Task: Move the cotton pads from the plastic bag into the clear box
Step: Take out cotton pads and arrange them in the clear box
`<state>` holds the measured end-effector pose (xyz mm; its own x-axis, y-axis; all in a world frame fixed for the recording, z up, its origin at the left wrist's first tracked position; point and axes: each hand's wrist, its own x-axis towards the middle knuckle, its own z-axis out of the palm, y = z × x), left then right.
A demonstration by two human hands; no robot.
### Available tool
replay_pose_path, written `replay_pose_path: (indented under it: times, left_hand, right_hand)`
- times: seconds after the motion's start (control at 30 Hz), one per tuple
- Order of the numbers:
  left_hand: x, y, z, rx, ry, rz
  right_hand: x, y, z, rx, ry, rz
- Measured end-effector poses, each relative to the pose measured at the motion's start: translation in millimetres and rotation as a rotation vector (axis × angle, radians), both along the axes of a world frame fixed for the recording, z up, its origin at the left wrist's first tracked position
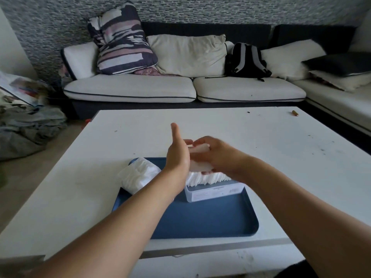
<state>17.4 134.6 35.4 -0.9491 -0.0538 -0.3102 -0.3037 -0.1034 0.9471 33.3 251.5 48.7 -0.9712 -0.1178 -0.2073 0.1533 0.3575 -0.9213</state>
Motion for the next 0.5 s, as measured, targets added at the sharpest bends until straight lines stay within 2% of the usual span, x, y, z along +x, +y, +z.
replay_pose_path:
  times: [0.1,0.2,0.27,0.33,0.4,0.5]
  left_hand:
    - [-3,-10,-13,-0.49,0.367,-0.193]
    - [-1,-21,-29,-0.932,0.591,-0.509]
    - [4,-24,-40,-1.128,0.613,-0.739]
    - [10,-26,-48,-1.274,0.57,-0.893]
    - [14,-28,-52,-1.368,0.548,-0.955]
    - [15,-28,-50,-1.403,0.56,-0.975]
  right_hand:
    - [-15,45,-4,0.196,-0.009,-0.305]
    - [-19,67,-24,0.546,-0.18,-0.277]
    - [-22,63,-39,0.708,-0.224,-0.233]
    - [-27,60,-52,0.812,-0.16,-0.255]
    - [-29,58,-62,0.897,-0.09,-0.259]
    - [-24,56,-72,1.019,0.007,-0.28]
